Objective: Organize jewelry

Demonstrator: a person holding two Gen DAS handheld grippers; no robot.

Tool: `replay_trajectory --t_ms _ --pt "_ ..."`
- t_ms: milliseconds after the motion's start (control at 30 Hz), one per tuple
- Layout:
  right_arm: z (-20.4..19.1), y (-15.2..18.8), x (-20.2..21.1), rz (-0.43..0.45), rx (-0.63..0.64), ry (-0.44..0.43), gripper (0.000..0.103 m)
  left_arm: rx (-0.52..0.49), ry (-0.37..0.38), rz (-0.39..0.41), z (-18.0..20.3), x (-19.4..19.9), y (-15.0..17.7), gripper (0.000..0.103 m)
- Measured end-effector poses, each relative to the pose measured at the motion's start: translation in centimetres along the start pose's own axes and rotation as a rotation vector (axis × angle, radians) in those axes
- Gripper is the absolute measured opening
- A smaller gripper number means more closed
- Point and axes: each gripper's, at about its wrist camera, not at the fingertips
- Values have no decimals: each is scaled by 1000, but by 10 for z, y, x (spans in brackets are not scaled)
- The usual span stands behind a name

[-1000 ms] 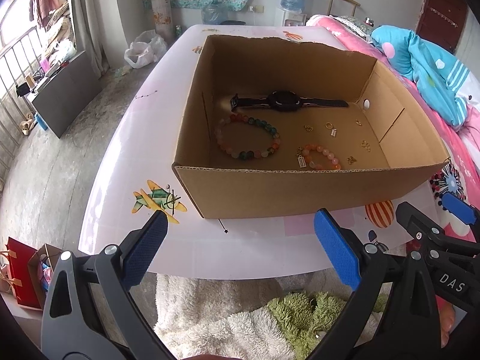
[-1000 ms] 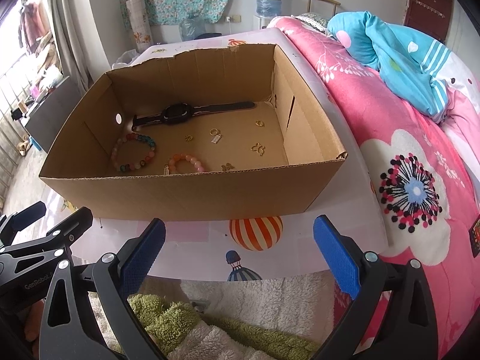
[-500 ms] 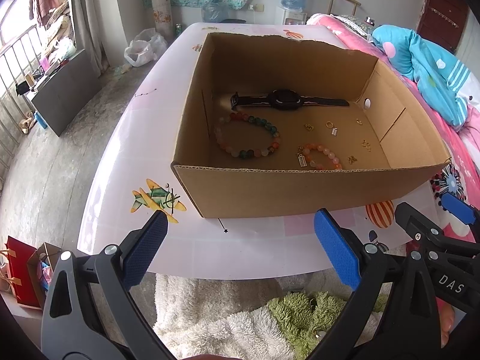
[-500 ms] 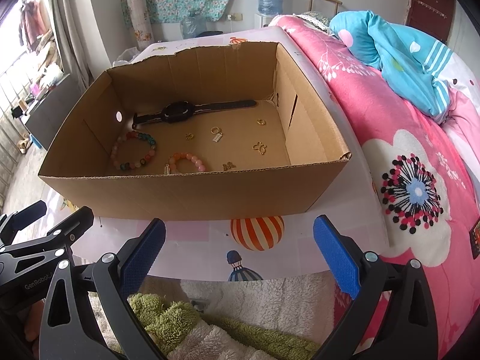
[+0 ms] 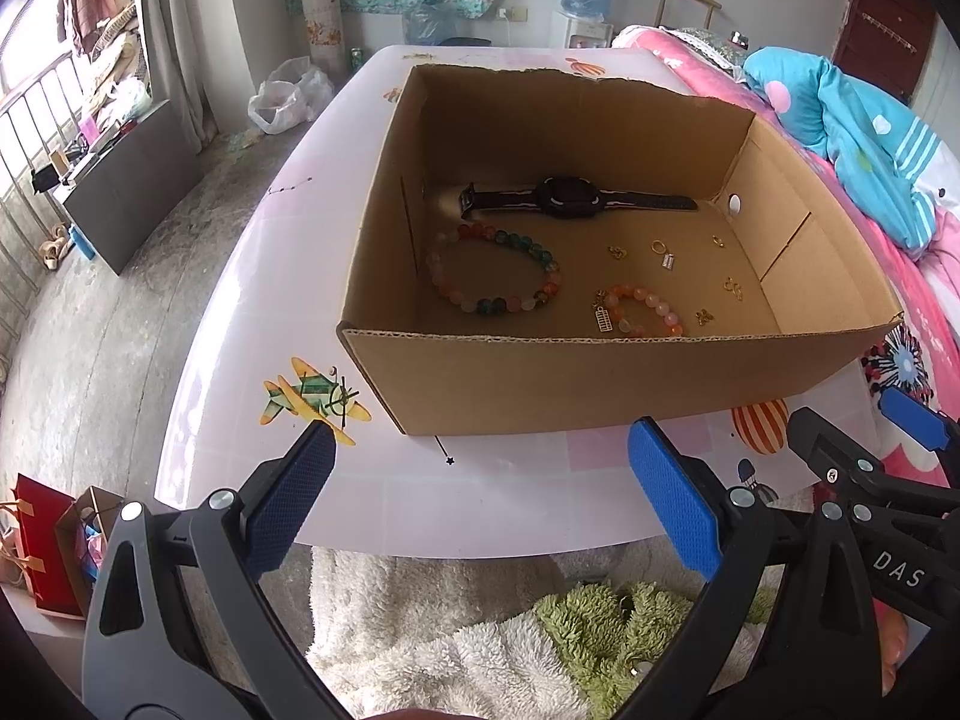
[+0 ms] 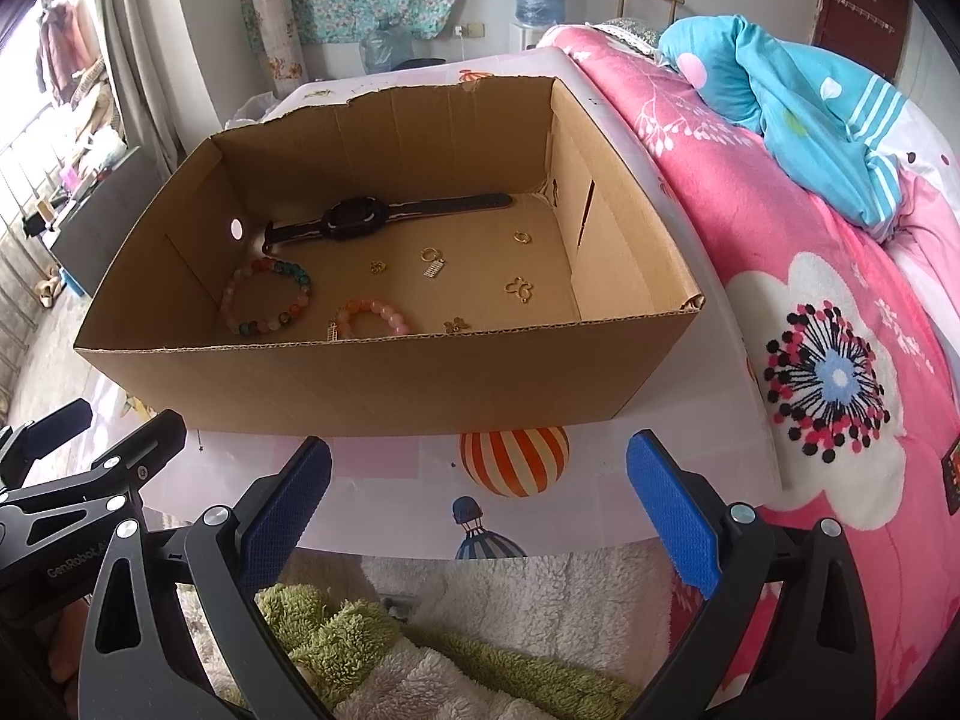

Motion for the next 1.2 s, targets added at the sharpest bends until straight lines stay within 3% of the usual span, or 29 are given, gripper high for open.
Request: replay_trajectory --t_ms 1200 --pt "-1 1 -2 -5 6 -2 96 3 -2 -4 -3 -1 0 94"
Point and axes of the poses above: each gripper's, at about its wrist camera, not at the fingertips, and x roughly against the way its jaws point, z to its right, y to its underside, and after that the axes turned 6 degrees about -x, right-handed
